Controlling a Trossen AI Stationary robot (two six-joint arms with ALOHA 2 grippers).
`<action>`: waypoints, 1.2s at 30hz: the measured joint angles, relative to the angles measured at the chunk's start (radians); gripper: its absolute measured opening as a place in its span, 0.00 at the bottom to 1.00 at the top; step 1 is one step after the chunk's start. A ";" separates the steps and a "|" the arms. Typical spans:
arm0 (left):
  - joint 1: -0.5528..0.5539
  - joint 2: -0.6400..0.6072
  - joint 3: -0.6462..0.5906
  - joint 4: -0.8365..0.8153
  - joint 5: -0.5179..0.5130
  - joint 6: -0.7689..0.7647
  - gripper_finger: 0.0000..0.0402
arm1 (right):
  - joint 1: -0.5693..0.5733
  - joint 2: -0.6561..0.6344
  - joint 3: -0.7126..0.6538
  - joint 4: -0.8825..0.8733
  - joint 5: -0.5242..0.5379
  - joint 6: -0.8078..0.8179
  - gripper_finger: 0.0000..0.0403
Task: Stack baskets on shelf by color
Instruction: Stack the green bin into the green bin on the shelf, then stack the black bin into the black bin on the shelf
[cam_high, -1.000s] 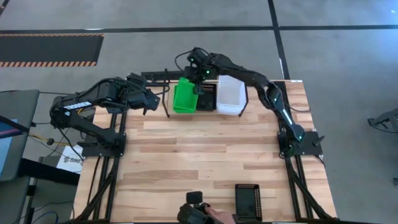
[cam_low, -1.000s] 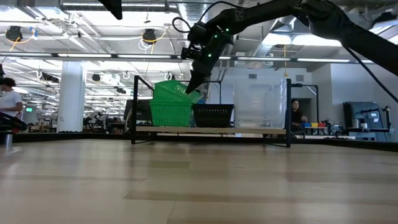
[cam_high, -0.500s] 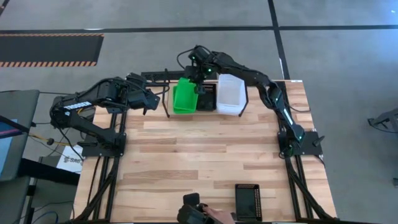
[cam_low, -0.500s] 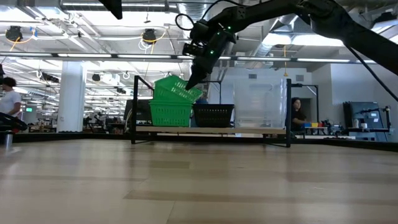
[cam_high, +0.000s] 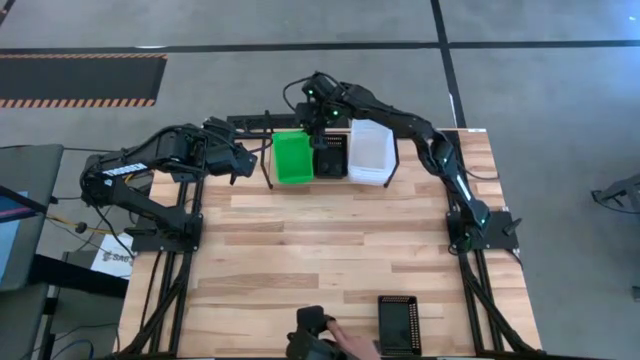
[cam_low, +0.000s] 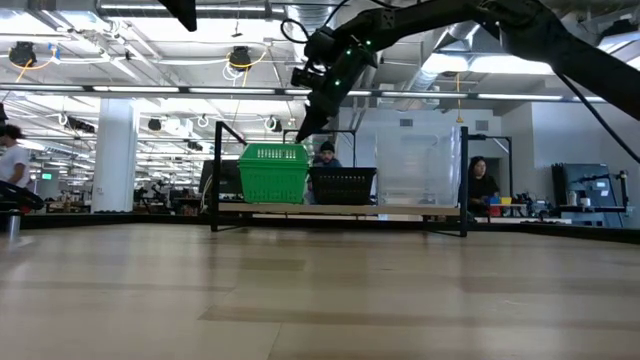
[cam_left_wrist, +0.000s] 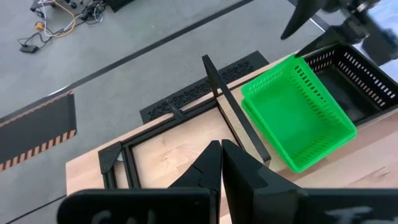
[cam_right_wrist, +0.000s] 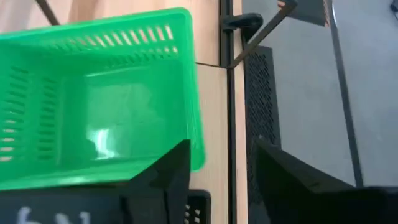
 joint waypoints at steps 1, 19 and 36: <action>0.000 0.000 0.000 0.000 0.000 0.000 0.00 | 0.000 -0.006 0.000 -0.009 0.004 0.000 0.47; 0.441 0.274 0.000 0.508 0.422 0.706 0.00 | -0.079 -0.362 -0.002 -0.290 0.518 0.107 0.03; 0.565 0.512 0.006 0.602 0.625 0.796 0.00 | -0.413 -0.604 -0.002 -0.395 0.155 0.267 0.01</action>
